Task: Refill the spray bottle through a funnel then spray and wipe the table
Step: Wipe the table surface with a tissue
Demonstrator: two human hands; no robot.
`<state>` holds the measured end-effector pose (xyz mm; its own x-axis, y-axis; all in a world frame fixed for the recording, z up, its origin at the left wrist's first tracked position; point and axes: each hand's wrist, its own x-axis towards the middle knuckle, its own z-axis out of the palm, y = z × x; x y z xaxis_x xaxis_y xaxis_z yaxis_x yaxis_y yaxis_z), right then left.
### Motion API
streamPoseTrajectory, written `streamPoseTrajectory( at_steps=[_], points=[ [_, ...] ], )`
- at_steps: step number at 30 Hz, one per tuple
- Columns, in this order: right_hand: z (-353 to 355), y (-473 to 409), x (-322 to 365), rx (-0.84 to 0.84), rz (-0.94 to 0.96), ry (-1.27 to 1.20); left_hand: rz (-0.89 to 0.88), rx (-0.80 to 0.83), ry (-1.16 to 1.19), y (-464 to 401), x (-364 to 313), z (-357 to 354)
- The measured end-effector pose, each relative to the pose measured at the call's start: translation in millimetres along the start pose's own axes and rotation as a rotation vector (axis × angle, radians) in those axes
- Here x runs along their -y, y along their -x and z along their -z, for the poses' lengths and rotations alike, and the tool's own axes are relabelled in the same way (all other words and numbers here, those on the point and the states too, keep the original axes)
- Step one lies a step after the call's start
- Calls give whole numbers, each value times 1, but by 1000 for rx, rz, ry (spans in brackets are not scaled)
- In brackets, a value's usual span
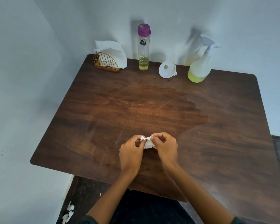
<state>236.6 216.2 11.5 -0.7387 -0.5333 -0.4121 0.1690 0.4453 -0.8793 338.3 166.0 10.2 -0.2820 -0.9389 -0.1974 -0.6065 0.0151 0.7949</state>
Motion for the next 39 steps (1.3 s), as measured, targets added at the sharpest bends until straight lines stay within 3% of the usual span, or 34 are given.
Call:
streamPoseTrajectory(
  at_steps=[5,7,10,13,17,22,26,32,39],
  points=[
    [-9,15,7,36,105,-21,56,-26,77,-6,-2,-4],
    [-11,19,8,86,106,-38,157,2,205,-9,-3,-5],
    [-8,18,8,130,85,-26,427,135,563,-12,-9,0],
    [-3,18,5,189,118,22,567,321,710,-14,-14,6],
    [1,18,4,335,200,125,562,277,718,-16,-15,7],
    [6,0,11,112,200,-13,540,262,698,-21,-10,9],
    [-2,-15,15,274,87,-18,534,314,610,-23,-13,9],
    [-18,-21,17,313,218,223,516,274,516,-34,-7,17],
    [-39,-109,68,-23,430,487,420,31,462,-62,25,45]
  ],
)
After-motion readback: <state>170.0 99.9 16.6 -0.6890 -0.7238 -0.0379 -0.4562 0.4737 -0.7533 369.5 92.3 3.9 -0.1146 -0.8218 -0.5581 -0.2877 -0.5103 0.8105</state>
